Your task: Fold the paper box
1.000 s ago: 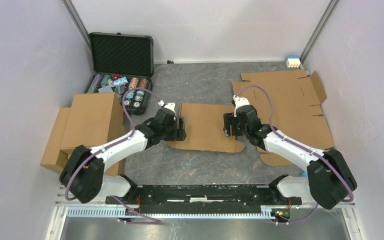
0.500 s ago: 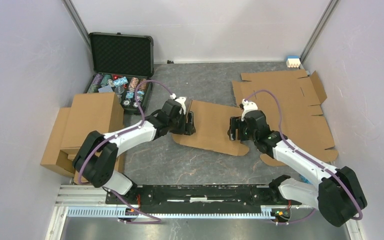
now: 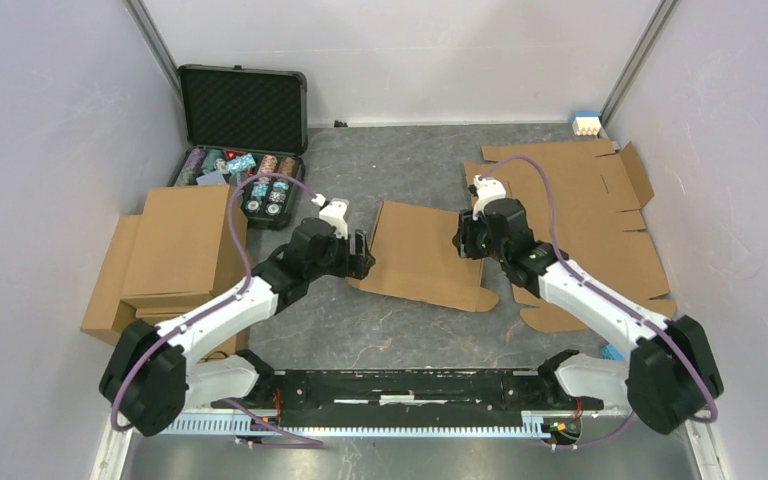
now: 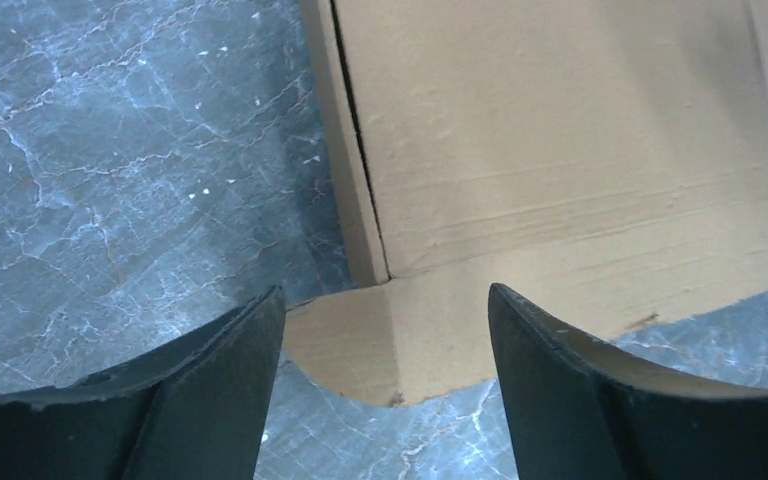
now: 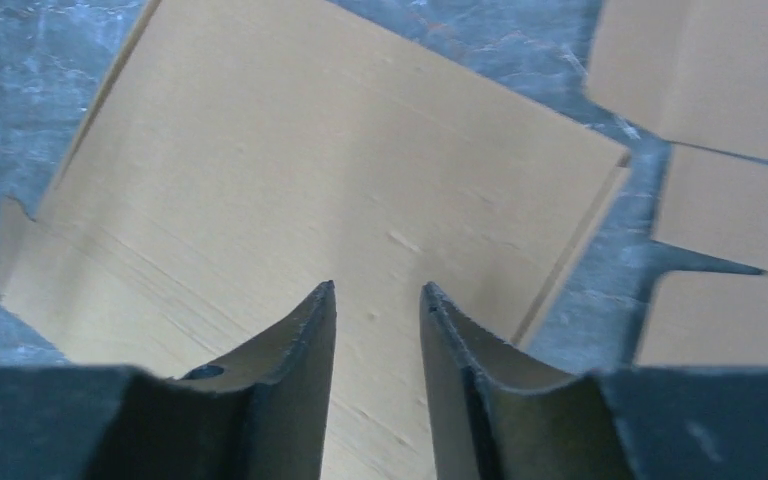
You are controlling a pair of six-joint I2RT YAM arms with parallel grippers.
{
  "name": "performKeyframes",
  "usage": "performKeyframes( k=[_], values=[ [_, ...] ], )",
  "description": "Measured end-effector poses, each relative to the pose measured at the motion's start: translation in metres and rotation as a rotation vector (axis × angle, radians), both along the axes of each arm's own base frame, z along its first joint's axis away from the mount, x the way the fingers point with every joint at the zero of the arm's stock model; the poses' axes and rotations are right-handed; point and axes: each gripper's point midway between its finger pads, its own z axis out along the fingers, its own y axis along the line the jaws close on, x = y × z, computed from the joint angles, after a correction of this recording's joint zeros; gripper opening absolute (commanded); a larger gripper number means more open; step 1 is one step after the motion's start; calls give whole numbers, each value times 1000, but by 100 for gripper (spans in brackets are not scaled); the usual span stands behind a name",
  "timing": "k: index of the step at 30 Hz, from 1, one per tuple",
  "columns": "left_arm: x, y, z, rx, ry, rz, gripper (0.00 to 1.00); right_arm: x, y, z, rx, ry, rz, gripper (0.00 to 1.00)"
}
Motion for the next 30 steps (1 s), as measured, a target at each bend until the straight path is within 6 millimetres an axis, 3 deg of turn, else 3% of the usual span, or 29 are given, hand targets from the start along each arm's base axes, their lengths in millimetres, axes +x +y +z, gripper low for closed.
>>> performKeyframes(
  k=[4,7,13,21,30],
  values=[
    [10,7,-19,38,31,26,47,8,22,-17,20,54,73,4],
    [19,22,-34,52,77,84,37,12,36,-33,34,102,122,0],
    [24,31,-39,48,101,129,37,12,50,-55,46,157,182,0],
    [19,18,-66,70,224,71,37,14,56,-51,62,134,215,0],
    [-3,12,-73,29,343,44,35,11,57,-54,60,140,231,0]
  ],
)
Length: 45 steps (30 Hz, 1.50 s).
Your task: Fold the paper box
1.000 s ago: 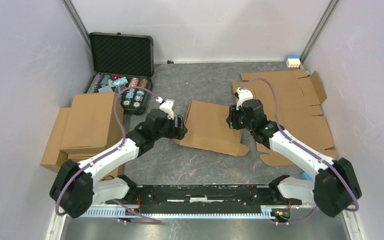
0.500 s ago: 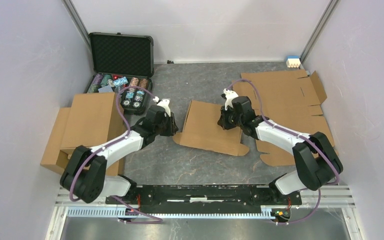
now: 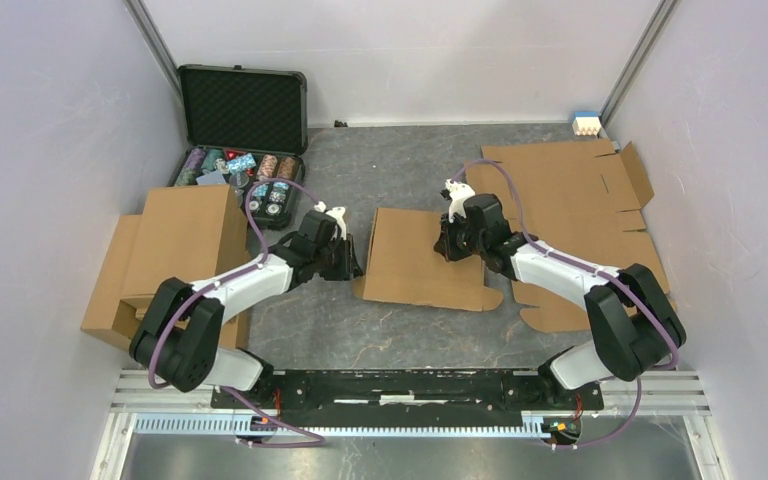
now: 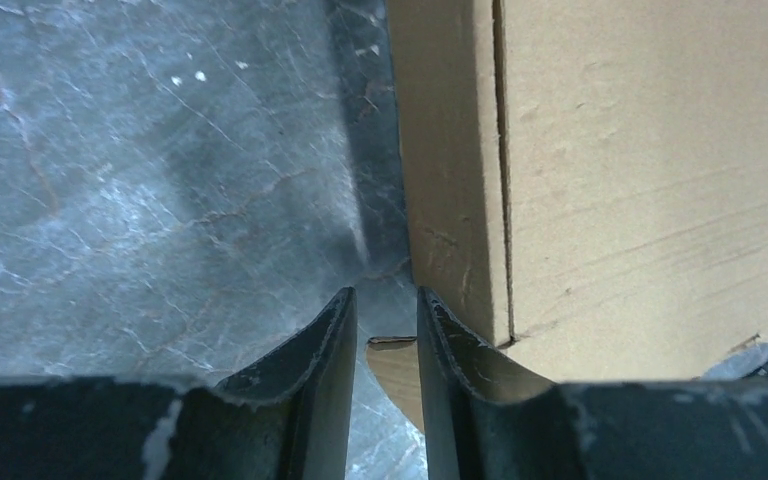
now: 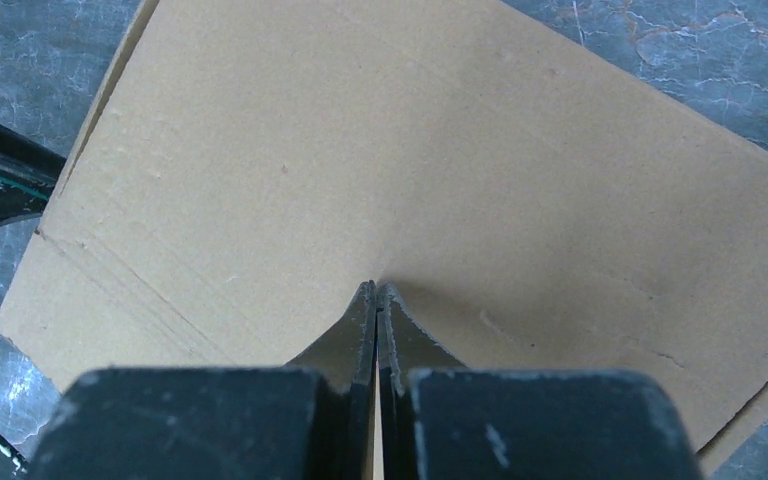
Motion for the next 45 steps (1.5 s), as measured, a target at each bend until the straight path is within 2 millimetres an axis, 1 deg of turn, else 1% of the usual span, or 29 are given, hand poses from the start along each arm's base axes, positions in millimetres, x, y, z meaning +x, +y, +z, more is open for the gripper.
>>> performKeyframes(
  k=[3,9,10,11,12,15,17,18,19,20,21,23,25,27,30,32,36,38,42,45],
  values=[
    [-7,-4,3,-33,30,-6,35,-1,0,0,0,1,4,0],
    [-22,-11,6,-69,84,-25,41,0,1,-1,6,-6,6,0],
    [-24,-12,5,-68,88,-28,45,0,1,-1,8,-8,7,0],
    [-26,-12,5,-67,87,-32,52,0,2,0,9,-9,7,0],
    [-29,-11,4,-63,84,-32,57,0,2,0,11,-11,8,0],
    [-38,-3,8,-27,29,-16,66,0,2,0,13,-12,10,0],
    [-44,3,17,-15,-35,-6,74,0,2,0,13,-12,10,0],
    [-46,5,25,-21,-78,-3,76,0,2,0,13,-12,11,0],
    [-48,5,33,-30,-120,-4,82,0,2,0,14,-12,12,0],
    [-49,5,42,-40,-163,-5,97,-1,2,-1,15,-11,13,0],
    [-50,5,50,-44,-201,-9,100,-1,3,0,15,-12,14,0],
    [-52,2,61,-41,-262,-25,100,-1,3,0,19,-11,17,0],
    [-57,-3,65,-18,-315,-55,100,-2,4,-1,22,-10,22,0],
    [-68,-11,63,22,-359,-110,96,-2,4,-1,24,-9,25,0],
    [-84,-20,58,84,-410,-193,96,-2,5,0,26,-8,27,0],
    [-89,-24,55,121,-432,-224,96,-3,5,0,26,-8,28,0],
    [-92,-27,38,252,-421,-268,98,-3,5,-1,27,-8,29,0],
    [-91,-32,33,316,-405,-286,99,-3,5,-1,28,-7,30,0],
    [-88,-46,32,416,-396,-318,100,-3,6,0,29,-7,33,0],
    [-90,-50,30,445,-390,-344,100,-4,6,0,30,-7,35,0]
  ],
)
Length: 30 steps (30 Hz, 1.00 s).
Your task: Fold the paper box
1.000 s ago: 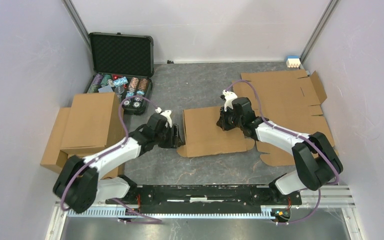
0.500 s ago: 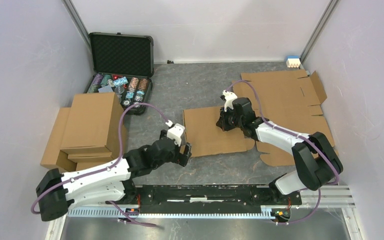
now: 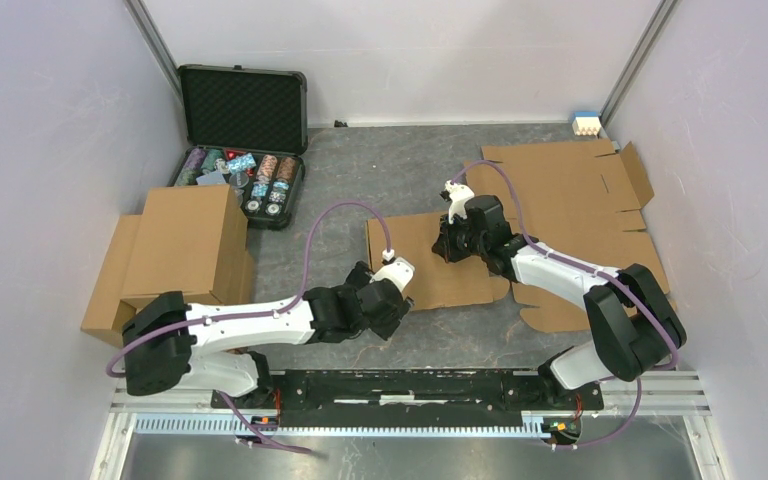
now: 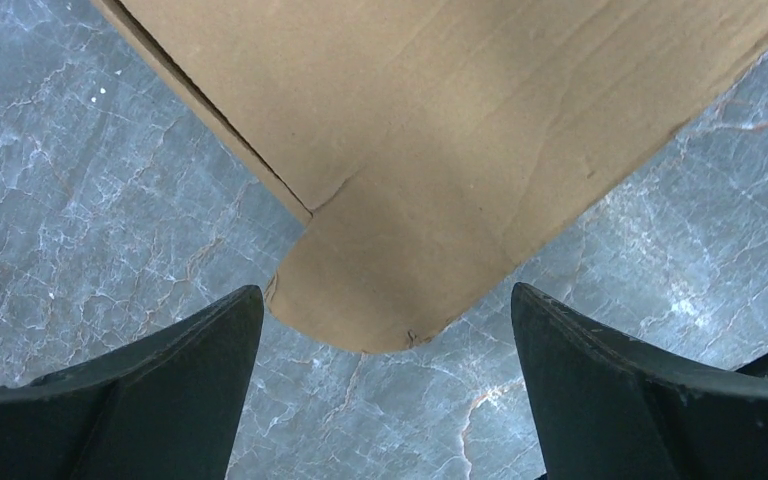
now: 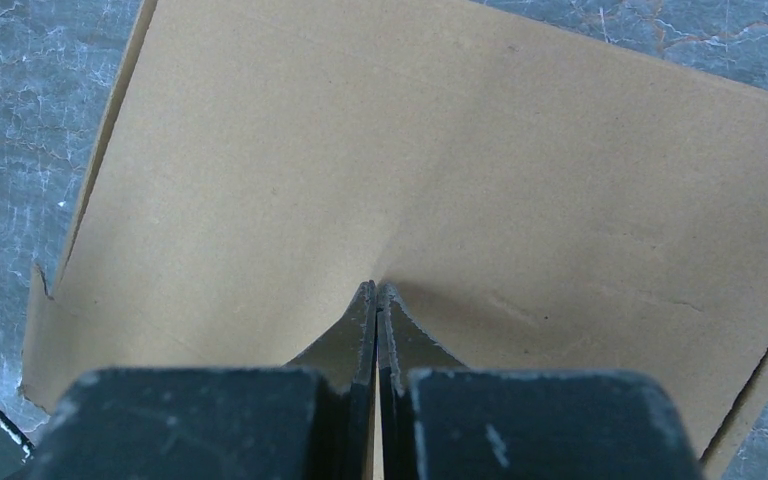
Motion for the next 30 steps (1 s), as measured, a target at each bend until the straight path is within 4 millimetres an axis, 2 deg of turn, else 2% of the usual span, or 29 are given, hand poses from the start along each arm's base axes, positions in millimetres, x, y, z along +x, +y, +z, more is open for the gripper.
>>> performKeyframes(
  k=[7,13,15,17,21,23,27,30],
  values=[
    [-5,8,-6,72,24,-33,100,-1,1,0,1,-1,10,0],
    [-4,7,-18,175,63,-32,99,-2,1,0,1,2,12,0],
    [-5,10,-25,210,75,-30,95,-2,1,0,1,2,12,0],
    [-6,16,-30,246,83,-26,87,-2,1,0,1,2,12,0],
    [-1,21,-31,261,80,-7,72,-3,0,1,1,4,13,1],
    [3,20,-29,247,77,4,64,-4,0,1,1,6,14,2],
    [9,13,-19,180,66,11,57,-7,-2,5,-4,9,15,6],
    [14,4,-8,100,60,12,51,-9,-8,15,-20,-11,5,10]
  ],
)
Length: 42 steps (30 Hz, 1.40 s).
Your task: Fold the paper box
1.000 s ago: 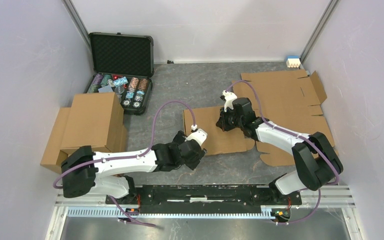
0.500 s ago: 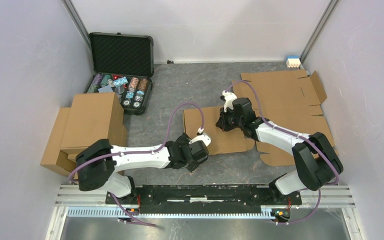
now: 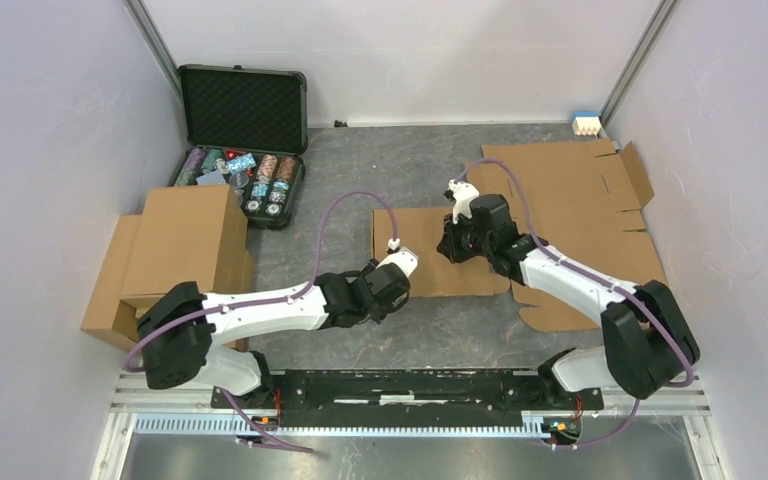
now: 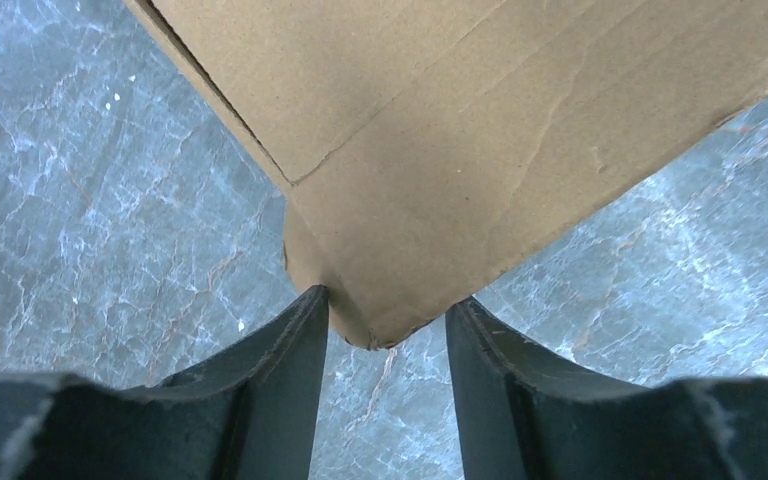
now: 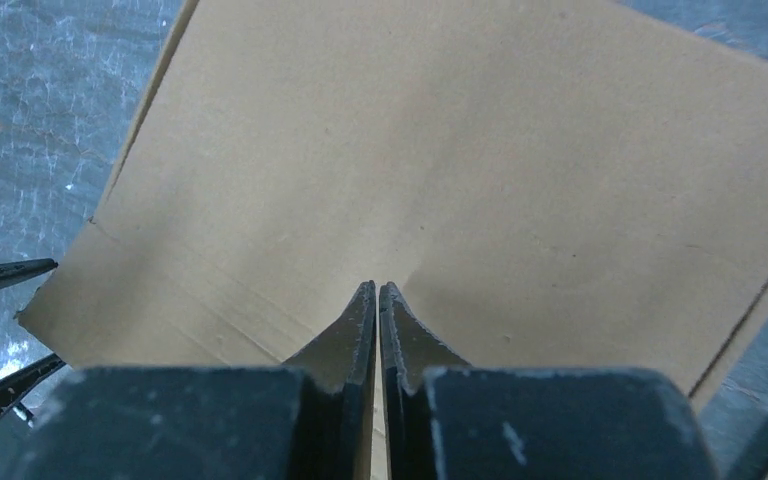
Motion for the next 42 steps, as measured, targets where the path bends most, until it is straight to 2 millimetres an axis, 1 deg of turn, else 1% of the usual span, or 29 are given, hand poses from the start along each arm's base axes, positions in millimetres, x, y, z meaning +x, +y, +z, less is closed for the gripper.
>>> performKeyframes(
  k=[2,4,5,7,11,13,15,17,19,21,23,26,28,30,32,34,37,38,40,42],
  values=[
    [4,-3,4,-37,-1,7,48,2,-5,8,-19,-17,-16,15],
    [7,-4,4,-69,6,15,47,8,-9,17,-38,-38,-37,31],
    [9,-4,4,-88,11,20,48,13,-11,22,-48,-52,-54,41],
    [11,0,3,-119,18,31,50,24,-18,33,-63,-78,-91,53],
    [12,5,9,-183,33,41,51,48,-45,47,-92,-115,-204,60],
    [12,5,14,-216,37,41,51,60,-60,47,-103,-115,-260,65],
    [11,5,18,-254,42,40,51,71,-76,42,-114,-99,-313,67],
    [11,5,20,-288,52,45,52,78,-89,33,-122,-73,-350,69],
    [9,7,18,-313,70,51,56,81,-99,21,-129,-35,-374,73],
    [8,11,15,-323,87,59,63,79,-103,11,-129,-6,-383,75],
    [6,14,14,-335,97,65,68,72,-103,0,-122,22,-380,73],
    [5,15,19,-377,105,77,71,56,-101,-20,-104,77,-361,66],
    [7,16,23,-421,112,91,72,46,-95,-31,-60,109,-346,61],
    [10,19,25,-458,119,117,72,43,-89,-30,-9,101,-332,58],
    [12,24,26,-492,126,145,73,31,-82,-31,51,95,-310,58],
    [14,31,27,-524,130,180,73,12,-73,-31,94,94,-277,58],
    [17,39,33,-559,120,221,73,-29,-52,-29,139,103,-192,61],
    [18,41,35,-569,117,233,73,-42,-45,-28,154,107,-163,63],
    [16,43,40,-590,118,251,73,-71,-29,-26,193,111,-99,70],
    [13,43,45,-614,124,258,73,-89,-22,-21,220,110,-59,76]
  ],
)
